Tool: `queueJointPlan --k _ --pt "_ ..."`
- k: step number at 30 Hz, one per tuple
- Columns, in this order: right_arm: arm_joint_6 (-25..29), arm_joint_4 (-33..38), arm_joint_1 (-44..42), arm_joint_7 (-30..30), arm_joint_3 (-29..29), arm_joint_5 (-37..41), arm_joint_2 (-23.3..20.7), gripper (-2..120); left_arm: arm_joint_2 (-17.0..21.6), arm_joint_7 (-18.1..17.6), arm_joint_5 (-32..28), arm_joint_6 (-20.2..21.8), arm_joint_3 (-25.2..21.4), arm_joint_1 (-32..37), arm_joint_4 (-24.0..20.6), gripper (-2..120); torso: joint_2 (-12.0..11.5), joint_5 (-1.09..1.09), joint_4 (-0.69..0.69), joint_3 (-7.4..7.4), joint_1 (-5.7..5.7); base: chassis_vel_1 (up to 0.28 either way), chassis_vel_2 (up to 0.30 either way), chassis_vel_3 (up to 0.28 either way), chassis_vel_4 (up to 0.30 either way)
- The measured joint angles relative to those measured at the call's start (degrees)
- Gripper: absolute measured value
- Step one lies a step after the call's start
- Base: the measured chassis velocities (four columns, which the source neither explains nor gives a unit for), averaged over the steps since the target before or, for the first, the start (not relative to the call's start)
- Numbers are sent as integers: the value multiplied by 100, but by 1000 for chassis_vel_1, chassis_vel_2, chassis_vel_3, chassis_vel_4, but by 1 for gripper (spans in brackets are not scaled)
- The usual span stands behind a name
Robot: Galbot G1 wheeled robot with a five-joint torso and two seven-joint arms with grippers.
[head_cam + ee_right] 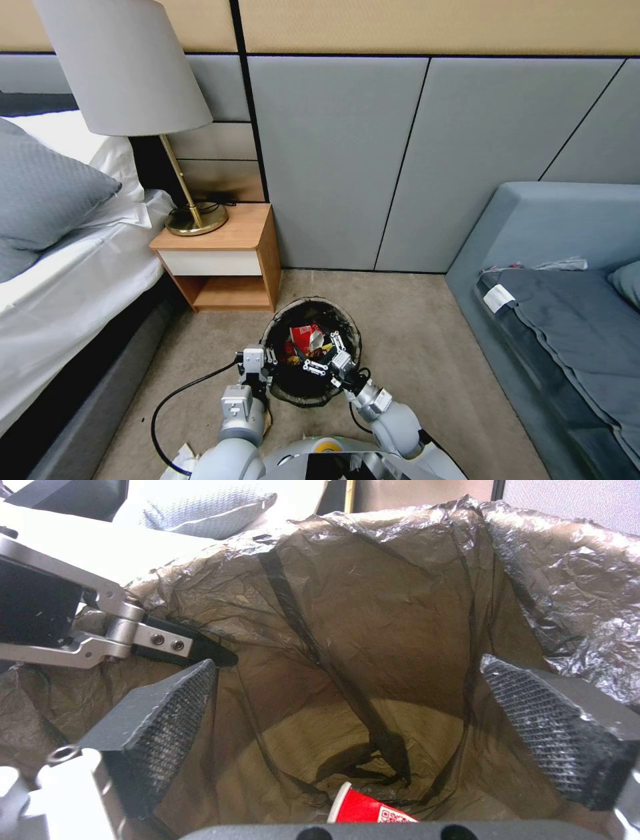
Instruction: Pick up the trash bin, then pick up the garbage from the floor and place it into the trash bin.
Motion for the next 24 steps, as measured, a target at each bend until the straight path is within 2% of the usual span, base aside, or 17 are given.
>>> queueJointPlan --k 7,10,13,14,18,24 --pt "21 169 -37 -1 68 -27 -5 100 10 3 -2 0 -8 -14 -2 0 0 0 0 0 0 0 0 0 0" --pt "103 451 -84 7 165 -119 13 100 12 3 -4 0 -18 -23 6 0 0 0 0 0 0 0 0 0 0" --pt "251 1249 -240 81 476 -216 111 100 12 4 -3 -3 -34 -35 42 0 0 0 0 0 0 0 0 0 0" --pt "251 1249 -240 81 476 -216 111 100 12 4 -3 -3 -34 -35 42 0 0 0 0 0 0 0 0 0 0" --pt "454 1936 -492 460 883 -172 319 100 13 8 1 -5 -88 -30 42 0 0 -1 0 0 0 0 0 0 0" --pt "889 2054 -783 668 1233 -179 607 100 14 18 -3 -9 -181 -21 40 0 0 0 0 0 0 0 0 0 0"
